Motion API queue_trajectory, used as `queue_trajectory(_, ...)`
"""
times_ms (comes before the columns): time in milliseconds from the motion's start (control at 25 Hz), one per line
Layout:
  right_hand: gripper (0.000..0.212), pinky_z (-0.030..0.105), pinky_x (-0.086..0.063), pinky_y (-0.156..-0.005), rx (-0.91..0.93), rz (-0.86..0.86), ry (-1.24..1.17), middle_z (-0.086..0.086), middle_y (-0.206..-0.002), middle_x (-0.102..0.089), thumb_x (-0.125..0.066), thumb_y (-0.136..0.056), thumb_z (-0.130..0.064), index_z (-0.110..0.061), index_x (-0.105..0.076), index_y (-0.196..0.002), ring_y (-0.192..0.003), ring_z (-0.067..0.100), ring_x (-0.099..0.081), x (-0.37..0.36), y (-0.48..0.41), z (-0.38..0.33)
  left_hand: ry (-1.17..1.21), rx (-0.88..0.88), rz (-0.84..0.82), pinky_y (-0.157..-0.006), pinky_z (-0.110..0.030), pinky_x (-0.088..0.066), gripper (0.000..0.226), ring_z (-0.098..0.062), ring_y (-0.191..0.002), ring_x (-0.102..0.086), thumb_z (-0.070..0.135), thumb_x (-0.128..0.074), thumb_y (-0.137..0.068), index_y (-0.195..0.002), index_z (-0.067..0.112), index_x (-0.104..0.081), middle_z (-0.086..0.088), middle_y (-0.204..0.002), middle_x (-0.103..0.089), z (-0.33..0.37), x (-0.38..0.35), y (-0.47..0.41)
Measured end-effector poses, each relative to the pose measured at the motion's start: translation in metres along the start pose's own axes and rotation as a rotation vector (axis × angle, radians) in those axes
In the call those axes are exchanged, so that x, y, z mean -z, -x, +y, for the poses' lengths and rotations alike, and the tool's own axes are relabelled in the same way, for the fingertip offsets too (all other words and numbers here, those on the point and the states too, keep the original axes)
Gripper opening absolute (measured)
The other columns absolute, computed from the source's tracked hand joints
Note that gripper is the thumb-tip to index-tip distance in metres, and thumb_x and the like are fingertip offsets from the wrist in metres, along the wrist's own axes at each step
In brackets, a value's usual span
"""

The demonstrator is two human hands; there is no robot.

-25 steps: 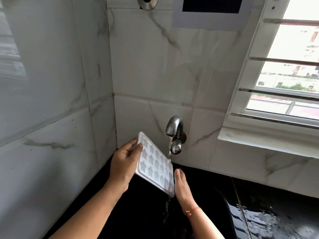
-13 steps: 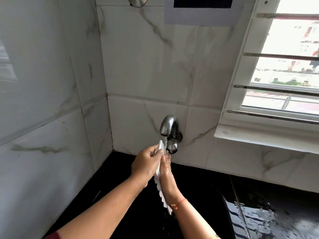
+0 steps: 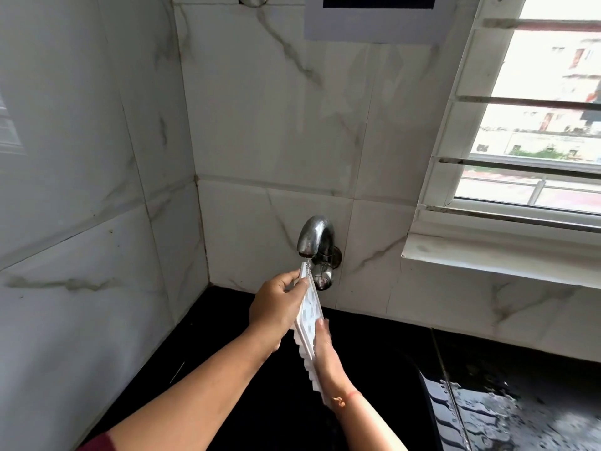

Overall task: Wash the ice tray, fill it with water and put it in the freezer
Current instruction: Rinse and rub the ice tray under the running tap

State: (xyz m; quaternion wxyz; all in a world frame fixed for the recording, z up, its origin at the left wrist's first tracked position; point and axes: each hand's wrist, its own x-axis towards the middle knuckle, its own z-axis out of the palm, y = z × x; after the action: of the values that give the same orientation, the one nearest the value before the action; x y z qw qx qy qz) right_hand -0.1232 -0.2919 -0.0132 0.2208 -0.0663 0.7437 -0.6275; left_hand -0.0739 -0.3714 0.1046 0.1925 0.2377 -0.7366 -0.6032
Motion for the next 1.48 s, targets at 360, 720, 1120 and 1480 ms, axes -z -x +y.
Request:
queue_trajectory(360,0.045,0.038,0.004,-0.12,0.275,-0.04,0.064,-0.02,-0.15,-0.002,-0.014,-0.1,-0.039,-0.035,-0.01,-0.145,-0.143,0.004,0.008,0.002,0.01,-0.012,0.07,-0.024,0.048,-0.092,-0.041,-0.052,0.027,-0.018,-0.092,-0.068,0.031,-0.063,-0.083,-0.108,0.022,-0.068,-0.001,-0.098,-0.072,0.002,0.016,-0.002)
queue_trajectory(720,0.079,0.043,-0.003,-0.12,0.134,-0.012,0.196,0.006,-0.158,-0.008,-0.017,-0.089,-0.066,-0.016,-0.011,-0.15,-0.146,0.021,-0.002,-0.01,0.017,-0.041,0.121,-0.009,0.024,-0.092,-0.035,-0.052,0.023,-0.014,-0.09,-0.067,0.025,-0.061,-0.086,-0.108,0.022,-0.067,0.004,-0.096,-0.071,-0.009,0.009,-0.003)
queue_trajectory(1120,0.042,0.037,0.002,-0.12,0.322,-0.085,0.166,-0.014,-0.157,-0.002,-0.018,-0.098,-0.046,-0.046,-0.009,-0.14,-0.143,0.002,0.007,-0.003,0.026,-0.02,0.239,0.04,0.051,-0.082,-0.031,-0.053,0.014,-0.015,-0.079,-0.066,0.018,-0.059,-0.088,-0.097,0.019,-0.069,0.001,-0.086,-0.071,-0.014,0.018,-0.001)
queue_trajectory(1480,0.05,0.035,-0.023,-0.112,0.248,0.222,0.396,0.01,-0.148,-0.032,-0.039,-0.096,-0.035,-0.015,-0.034,-0.141,-0.137,0.024,-0.029,0.018,0.011,-0.01,0.278,0.044,0.094,-0.071,-0.029,-0.05,0.013,-0.014,-0.069,-0.06,0.016,-0.057,-0.089,-0.096,0.02,-0.068,0.002,-0.077,-0.067,-0.009,0.034,0.0)
